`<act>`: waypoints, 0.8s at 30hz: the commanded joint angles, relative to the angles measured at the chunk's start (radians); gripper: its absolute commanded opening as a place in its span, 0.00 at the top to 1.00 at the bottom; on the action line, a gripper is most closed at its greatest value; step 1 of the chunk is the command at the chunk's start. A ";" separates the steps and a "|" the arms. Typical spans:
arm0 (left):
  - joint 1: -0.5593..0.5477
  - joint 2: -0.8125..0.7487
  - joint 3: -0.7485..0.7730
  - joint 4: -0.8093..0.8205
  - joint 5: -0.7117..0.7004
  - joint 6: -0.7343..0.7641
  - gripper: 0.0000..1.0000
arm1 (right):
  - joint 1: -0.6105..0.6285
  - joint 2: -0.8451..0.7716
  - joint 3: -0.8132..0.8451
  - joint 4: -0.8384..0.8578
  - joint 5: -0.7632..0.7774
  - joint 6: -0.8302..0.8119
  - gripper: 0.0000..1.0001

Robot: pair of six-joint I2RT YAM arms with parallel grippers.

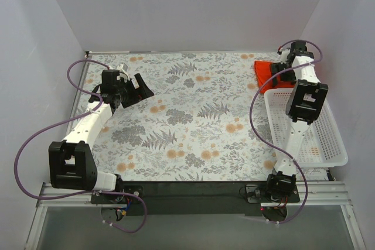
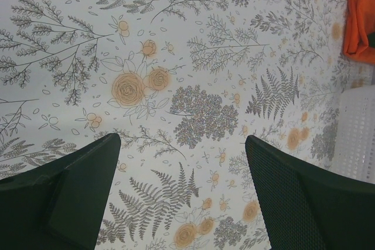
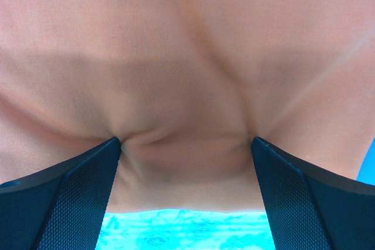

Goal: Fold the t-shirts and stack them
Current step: Neatly place the folded tshirt to the corner, then reset both grippers

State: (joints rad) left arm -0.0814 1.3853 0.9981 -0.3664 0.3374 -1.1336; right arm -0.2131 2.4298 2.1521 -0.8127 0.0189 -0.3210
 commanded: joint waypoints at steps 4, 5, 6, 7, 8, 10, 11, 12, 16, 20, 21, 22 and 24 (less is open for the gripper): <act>0.005 -0.006 0.031 -0.009 0.011 0.008 0.12 | -0.009 0.028 0.038 -0.011 0.046 -0.047 0.02; 0.005 -0.005 0.031 -0.009 0.011 0.008 0.12 | -0.009 0.022 0.043 -0.013 0.039 -0.044 0.01; 0.005 -0.005 0.031 -0.009 0.011 0.006 0.12 | -0.011 0.017 0.045 -0.013 0.030 -0.046 0.02; 0.005 -0.005 0.034 -0.009 0.014 0.008 0.12 | -0.009 0.009 0.046 -0.011 0.007 -0.049 0.02; 0.005 -0.006 0.034 -0.008 0.015 0.008 0.12 | -0.005 -0.006 0.048 -0.011 -0.003 -0.059 0.02; 0.005 -0.006 0.034 -0.005 0.017 0.008 0.12 | 0.009 -0.021 0.061 -0.006 -0.011 -0.075 0.01; 0.005 -0.006 0.031 -0.003 0.017 0.008 0.12 | 0.017 -0.035 0.069 -0.006 -0.011 -0.084 0.01; 0.005 -0.006 0.031 -0.005 0.015 0.009 0.12 | 0.023 -0.043 0.077 -0.005 -0.011 -0.101 0.02; 0.005 -0.022 0.020 -0.003 0.011 0.006 0.12 | 0.063 -0.103 0.081 -0.005 -0.103 -0.136 0.02; 0.005 -0.048 0.016 -0.003 0.009 0.008 0.12 | 0.101 -0.179 0.069 -0.003 -0.149 -0.158 0.02; 0.005 -0.055 0.014 -0.005 0.008 0.008 0.12 | 0.109 -0.192 0.068 -0.003 -0.151 -0.159 0.02; 0.005 -0.058 0.013 -0.005 0.006 0.009 0.12 | 0.121 -0.202 0.068 -0.005 -0.163 -0.159 0.02; 0.005 -0.069 0.020 -0.002 0.003 0.015 0.12 | 0.130 -0.242 0.061 -0.006 -0.194 -0.162 0.02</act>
State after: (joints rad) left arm -0.0814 1.3720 0.9981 -0.3664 0.3412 -1.1332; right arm -0.1020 2.3066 2.1864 -0.8207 -0.1017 -0.4580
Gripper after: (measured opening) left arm 0.882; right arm 0.984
